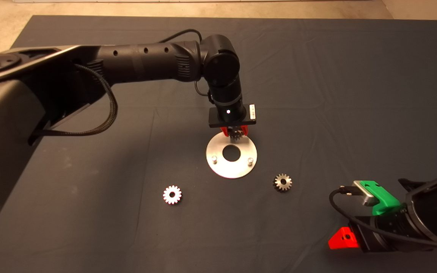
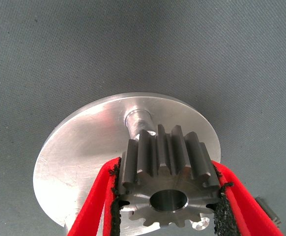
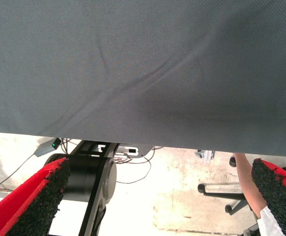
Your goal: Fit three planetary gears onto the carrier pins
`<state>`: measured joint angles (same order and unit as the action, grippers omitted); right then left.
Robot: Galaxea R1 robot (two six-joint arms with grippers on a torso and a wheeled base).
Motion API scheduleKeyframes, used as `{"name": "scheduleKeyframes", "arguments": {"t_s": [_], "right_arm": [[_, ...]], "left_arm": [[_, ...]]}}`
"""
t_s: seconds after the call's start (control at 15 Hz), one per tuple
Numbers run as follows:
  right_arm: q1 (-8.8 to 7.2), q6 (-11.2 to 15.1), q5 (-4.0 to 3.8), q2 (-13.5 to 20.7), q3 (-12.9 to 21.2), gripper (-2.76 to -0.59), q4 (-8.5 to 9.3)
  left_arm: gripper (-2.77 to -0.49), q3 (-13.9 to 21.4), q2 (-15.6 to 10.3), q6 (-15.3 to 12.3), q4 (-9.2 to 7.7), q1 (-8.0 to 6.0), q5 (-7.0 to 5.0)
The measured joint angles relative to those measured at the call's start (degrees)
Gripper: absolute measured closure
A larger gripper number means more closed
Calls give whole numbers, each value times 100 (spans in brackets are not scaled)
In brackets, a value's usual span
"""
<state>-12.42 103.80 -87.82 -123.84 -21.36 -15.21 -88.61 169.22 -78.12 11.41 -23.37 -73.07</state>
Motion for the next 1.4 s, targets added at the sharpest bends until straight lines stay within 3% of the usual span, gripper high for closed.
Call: {"name": "scheduleKeyframes", "arguments": {"t_s": [0.2,0.4,0.53,1.4], "right_arm": [[0,0,-2,-2,-2,-275,0],[0,0,1,-28,-2,-275,2],[2,0,-2,-33,-2,-275,2],[0,2,-2,-77,-6,-275,2]], "left_arm": [[-96,-33,2,89,90,-88,-22],[-96,-36,2,111,300,-160,-160],[-96,-36,0,242,429,-160,-171],[-96,47,1,404,389,-157,-217]]}}
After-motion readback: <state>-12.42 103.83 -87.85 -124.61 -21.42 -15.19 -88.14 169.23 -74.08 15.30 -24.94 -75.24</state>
